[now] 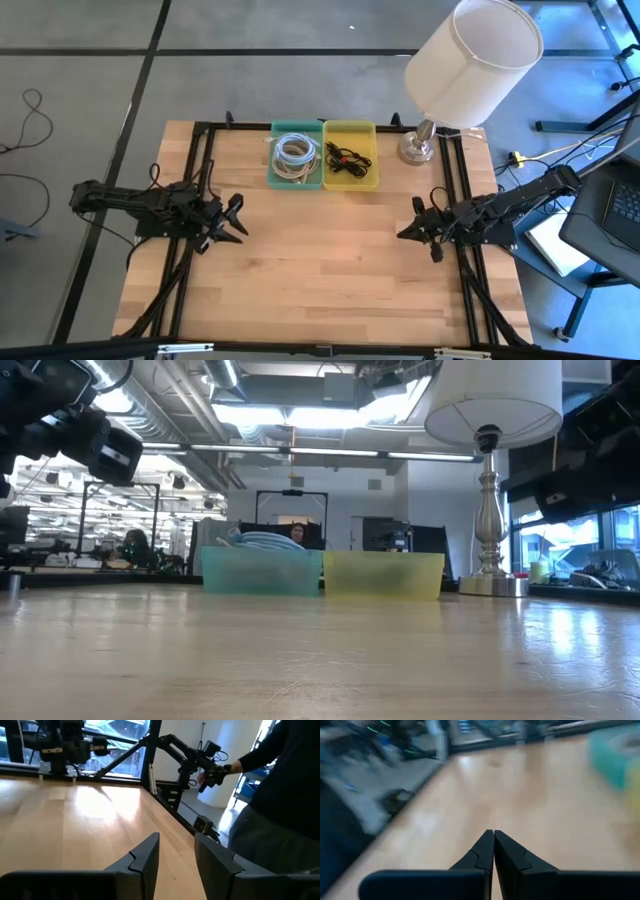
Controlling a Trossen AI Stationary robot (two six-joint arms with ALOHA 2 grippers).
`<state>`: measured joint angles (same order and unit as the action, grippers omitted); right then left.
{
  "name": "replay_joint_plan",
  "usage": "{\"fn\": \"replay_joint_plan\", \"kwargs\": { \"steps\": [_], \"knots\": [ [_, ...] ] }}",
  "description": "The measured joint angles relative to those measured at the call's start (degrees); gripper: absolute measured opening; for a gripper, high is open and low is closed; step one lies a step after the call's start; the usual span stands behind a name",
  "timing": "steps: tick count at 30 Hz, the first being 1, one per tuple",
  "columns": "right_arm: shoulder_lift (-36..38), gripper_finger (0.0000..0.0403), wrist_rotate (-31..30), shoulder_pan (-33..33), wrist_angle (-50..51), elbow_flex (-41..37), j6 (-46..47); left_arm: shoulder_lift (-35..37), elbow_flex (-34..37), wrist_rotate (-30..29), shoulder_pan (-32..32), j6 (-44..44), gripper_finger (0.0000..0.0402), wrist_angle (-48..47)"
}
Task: Pick & Place USB Port
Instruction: Return to Home Position
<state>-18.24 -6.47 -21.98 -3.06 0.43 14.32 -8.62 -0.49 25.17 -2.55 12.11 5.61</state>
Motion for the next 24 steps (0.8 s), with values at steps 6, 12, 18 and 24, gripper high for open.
{"fn": "replay_joint_plan", "kwargs": {
  "steps": [6,12,18,24],
  "knots": [
    [-0.04,0.0017,14.26,-0.02,-2.98,0.11,-16.42,0.00,0.00,0.02,0.00,0.58,0.0118,0.09],
    [0.00,0.0017,15.07,-0.02,-2.80,0.11,-22.27,0.00,0.00,0.00,0.00,0.58,0.0118,0.13],
    [2.94,0.0017,15.07,-0.02,-0.64,0.11,-22.26,2.88,0.00,0.02,-0.13,0.62,0.0118,-1.09],
    [11.72,0.0017,15.10,3.07,0.36,0.04,-22.28,8.59,0.00,0.14,2.09,0.71,0.0118,0.93]
  ]
}}
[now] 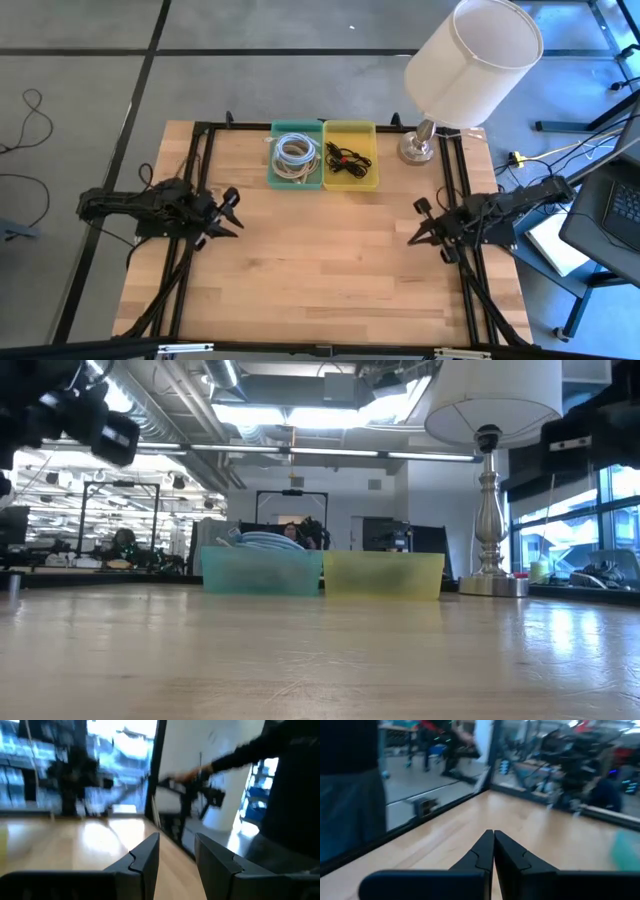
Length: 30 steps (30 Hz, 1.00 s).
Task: Pick & Place USB Port
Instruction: Return to Home Position
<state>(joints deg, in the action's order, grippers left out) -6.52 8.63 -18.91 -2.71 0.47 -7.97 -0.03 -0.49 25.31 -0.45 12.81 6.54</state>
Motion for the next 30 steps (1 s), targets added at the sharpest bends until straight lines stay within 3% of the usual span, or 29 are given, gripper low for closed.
{"fn": "replay_joint_plan", "kwargs": {
  "steps": [5,10,27,30],
  "knots": [
    [6.34,0.0017,-0.03,6.88,0.10,0.00,0.00,0.02,0.02,-0.12,0.85,-0.06,0.0118,2.82],
    [6.51,0.0017,-0.03,11.27,-1.92,0.00,-0.02,0.02,0.02,-0.10,3.52,-0.06,0.0118,2.50],
    [6.42,0.0017,-0.03,11.82,-1.55,-0.09,-0.02,-0.09,0.02,-0.12,4.86,-0.08,0.0118,2.44],
    [6.42,0.0017,-0.01,11.82,-1.55,-0.09,-0.02,-0.28,0.02,0.17,4.77,-7.79,0.0118,0.68]
  ]
}}
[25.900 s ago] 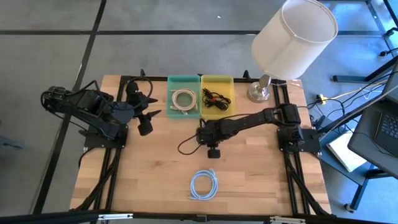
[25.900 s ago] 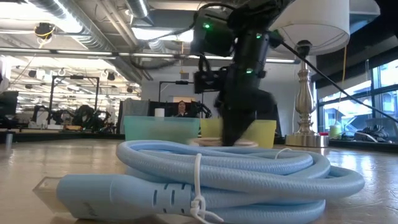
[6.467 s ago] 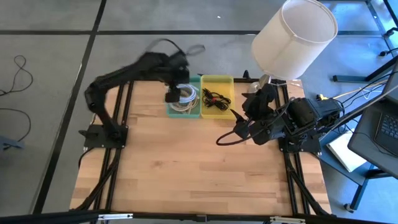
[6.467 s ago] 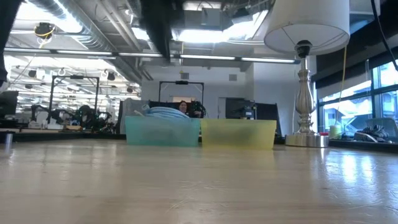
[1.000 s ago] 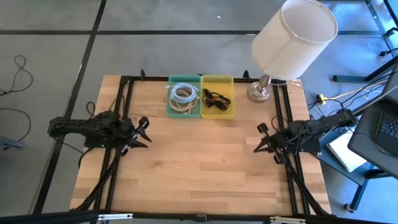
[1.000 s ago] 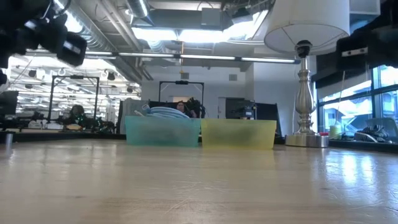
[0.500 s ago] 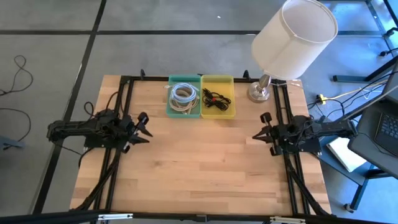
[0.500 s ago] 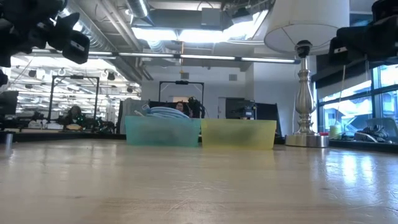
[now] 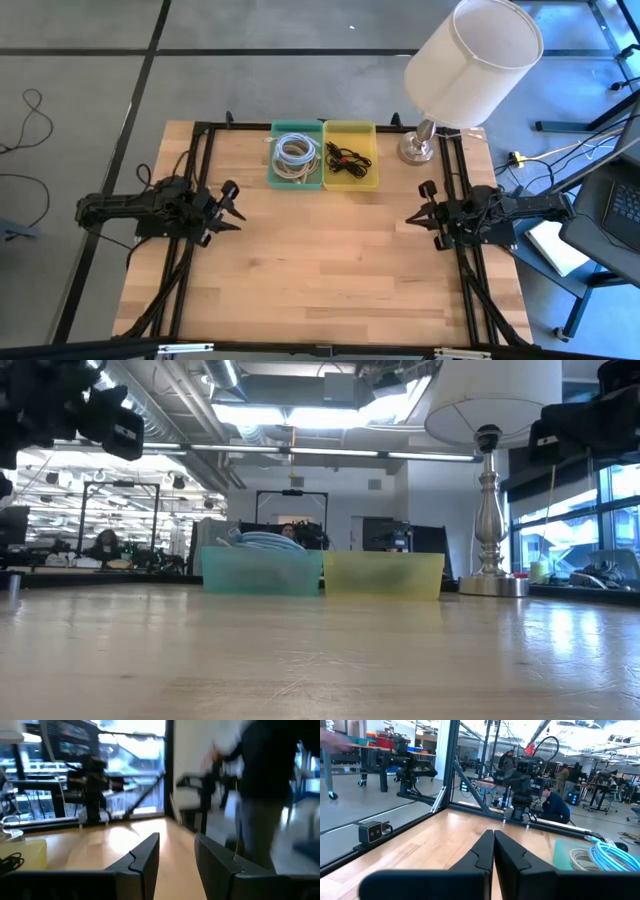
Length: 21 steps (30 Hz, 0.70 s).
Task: Pick & Place USB Port
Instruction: Return to Home Position
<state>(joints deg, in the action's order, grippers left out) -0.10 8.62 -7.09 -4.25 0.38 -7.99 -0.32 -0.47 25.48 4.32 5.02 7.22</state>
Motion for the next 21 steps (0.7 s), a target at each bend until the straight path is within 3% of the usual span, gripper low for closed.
{"fn": "replay_joint_plan", "kwargs": {
  "steps": [5,21],
  "knots": [
    [0.00,0.0017,-0.02,0.00,0.00,-0.02,0.00,-0.18,0.00,-0.36,-0.09,-9.70,0.0118,-2.53],
    [0.00,0.0017,-0.02,0.00,0.00,-0.04,0.00,-0.20,0.00,-0.32,-0.09,-9.76,0.0118,-2.75]
  ]
}}
